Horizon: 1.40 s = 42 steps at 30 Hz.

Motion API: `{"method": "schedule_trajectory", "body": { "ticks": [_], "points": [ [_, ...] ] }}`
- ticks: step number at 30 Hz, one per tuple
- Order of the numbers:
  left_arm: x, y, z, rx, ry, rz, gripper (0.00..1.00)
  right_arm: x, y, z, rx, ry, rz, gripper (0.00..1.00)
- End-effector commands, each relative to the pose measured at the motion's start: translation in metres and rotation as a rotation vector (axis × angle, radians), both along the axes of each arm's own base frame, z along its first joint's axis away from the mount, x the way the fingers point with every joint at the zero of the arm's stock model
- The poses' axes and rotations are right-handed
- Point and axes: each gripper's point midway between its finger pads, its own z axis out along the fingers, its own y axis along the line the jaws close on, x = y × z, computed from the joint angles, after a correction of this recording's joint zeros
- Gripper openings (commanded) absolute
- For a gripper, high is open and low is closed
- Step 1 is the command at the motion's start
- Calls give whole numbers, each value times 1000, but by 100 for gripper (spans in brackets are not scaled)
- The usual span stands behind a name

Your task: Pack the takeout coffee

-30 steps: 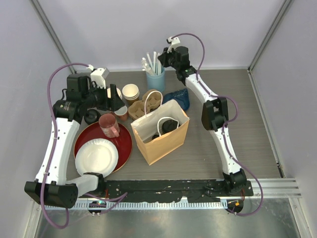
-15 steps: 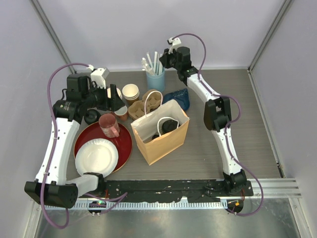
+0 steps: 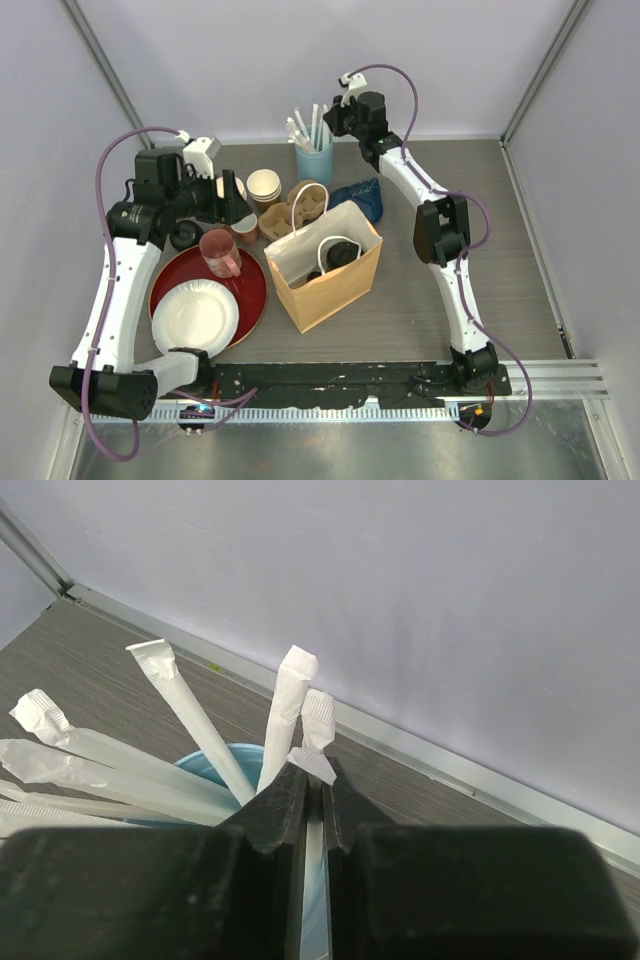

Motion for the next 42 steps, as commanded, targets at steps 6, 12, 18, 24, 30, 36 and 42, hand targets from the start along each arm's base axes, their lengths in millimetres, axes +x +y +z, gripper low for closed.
{"method": "schedule_trajectory", "body": {
  "ticks": [6,12,18,24,30,36,42],
  "points": [
    [2,-2,23,-19,-86,-21,70,-12,-5,72,34,-123,-10,11],
    [2,-2,23,-18,-85,-22,70,-22,-2,90,49,-144,29,1],
    [2,-2,23,-15,-91,-24,70,-34,-2,117,76,-189,58,1],
    [2,-2,24,-14,-96,-24,70,-50,-2,154,104,-253,90,1],
    [1,-2,26,-12,-104,-25,70,-62,-5,183,101,-315,100,1],
    [0,-2,27,-14,-108,-24,70,-55,-10,180,75,-324,70,1],
    [-1,-2,29,-15,-114,-26,70,-48,-11,193,77,-377,46,1]
  ]
}}
